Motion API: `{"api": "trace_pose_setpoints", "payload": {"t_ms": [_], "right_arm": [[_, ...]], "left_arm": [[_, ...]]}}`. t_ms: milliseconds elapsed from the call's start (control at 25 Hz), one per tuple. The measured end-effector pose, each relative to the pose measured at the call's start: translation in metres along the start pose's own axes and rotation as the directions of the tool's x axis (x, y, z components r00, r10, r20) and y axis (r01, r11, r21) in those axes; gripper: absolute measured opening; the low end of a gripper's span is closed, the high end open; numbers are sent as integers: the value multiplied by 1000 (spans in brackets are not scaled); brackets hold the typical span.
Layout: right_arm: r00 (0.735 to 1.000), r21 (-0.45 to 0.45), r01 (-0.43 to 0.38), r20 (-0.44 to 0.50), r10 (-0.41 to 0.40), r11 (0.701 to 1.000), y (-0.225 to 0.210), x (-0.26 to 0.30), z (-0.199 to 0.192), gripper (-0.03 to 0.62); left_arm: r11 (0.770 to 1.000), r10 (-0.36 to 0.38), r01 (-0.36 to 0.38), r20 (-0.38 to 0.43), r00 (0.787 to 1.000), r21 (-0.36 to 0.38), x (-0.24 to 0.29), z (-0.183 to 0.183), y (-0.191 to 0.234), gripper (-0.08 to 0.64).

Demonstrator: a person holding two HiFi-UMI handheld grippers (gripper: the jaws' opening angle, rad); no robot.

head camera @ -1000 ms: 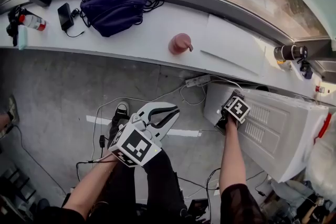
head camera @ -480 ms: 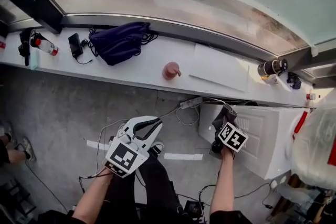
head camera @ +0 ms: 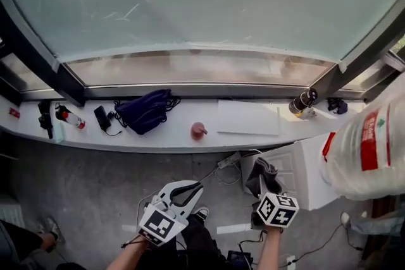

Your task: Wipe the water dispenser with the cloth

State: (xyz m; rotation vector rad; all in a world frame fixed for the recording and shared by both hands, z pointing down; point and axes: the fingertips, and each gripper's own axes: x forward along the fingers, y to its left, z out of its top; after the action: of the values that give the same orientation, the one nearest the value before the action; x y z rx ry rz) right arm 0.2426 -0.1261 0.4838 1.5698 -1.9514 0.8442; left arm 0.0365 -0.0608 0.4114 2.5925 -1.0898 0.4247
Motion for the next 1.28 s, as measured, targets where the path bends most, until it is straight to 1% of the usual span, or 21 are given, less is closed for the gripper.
{"api": "trace_pose_setpoints", "payload": {"t_ms": [120, 200, 320, 400, 480, 560, 640, 720, 840, 1040, 1160, 1280], "right_arm": [[998, 9, -27, 58, 27, 1000, 17, -37, 18, 101], [995, 7, -42, 92, 41, 999, 24, -59, 27, 101], [988, 13, -65, 139, 63, 998, 31, -81, 37, 101], [986, 18, -75, 150, 72, 997, 29, -98, 35, 101], [984, 22, -79, 161, 75, 997, 26, -114, 32, 101], [981, 29, -76, 182, 70, 997, 22, -128, 31, 101], [976, 44, -70, 208, 59, 997, 21, -140, 33, 101], [971, 68, -65, 234, 47, 996, 22, -152, 34, 101], [962, 102, -54, 271, 24, 993, 29, -171, 37, 101], [943, 148, -22, 333, -29, 989, 53, -205, 35, 101], [931, 200, -12, 361, -62, 980, 77, -224, 20, 101], [922, 250, -12, 378, -86, 968, 109, -238, 1, 103]], "left_arm": [[998, -45, 46, -12, 999, 45, -13, 18, -28, 34], [996, -56, 57, -17, 998, 62, -21, 28, -41, 34], [995, -55, 56, -13, 998, 84, -30, 45, -48, 34], [996, -48, 48, -4, 999, 71, -37, 52, -58, 34], [998, -41, 41, 8, 999, 40, -44, 56, -71, 34], [999, -49, 49, 22, 999, 14, -49, 58, -83, 34], [997, -71, 70, 35, 997, 21, -53, 59, -91, 34], [995, -94, 92, 33, 995, 49, -59, 61, -96, 34], [987, -127, 124, 26, 992, 101, -68, 73, -99, 34], [969, -203, 192, 61, 977, 154, -87, 94, -100, 34], [956, -255, 239, 73, 964, 172, -109, 97, -102, 34], [935, -307, 287, 70, 949, 208, -137, 93, -100, 34]]}}
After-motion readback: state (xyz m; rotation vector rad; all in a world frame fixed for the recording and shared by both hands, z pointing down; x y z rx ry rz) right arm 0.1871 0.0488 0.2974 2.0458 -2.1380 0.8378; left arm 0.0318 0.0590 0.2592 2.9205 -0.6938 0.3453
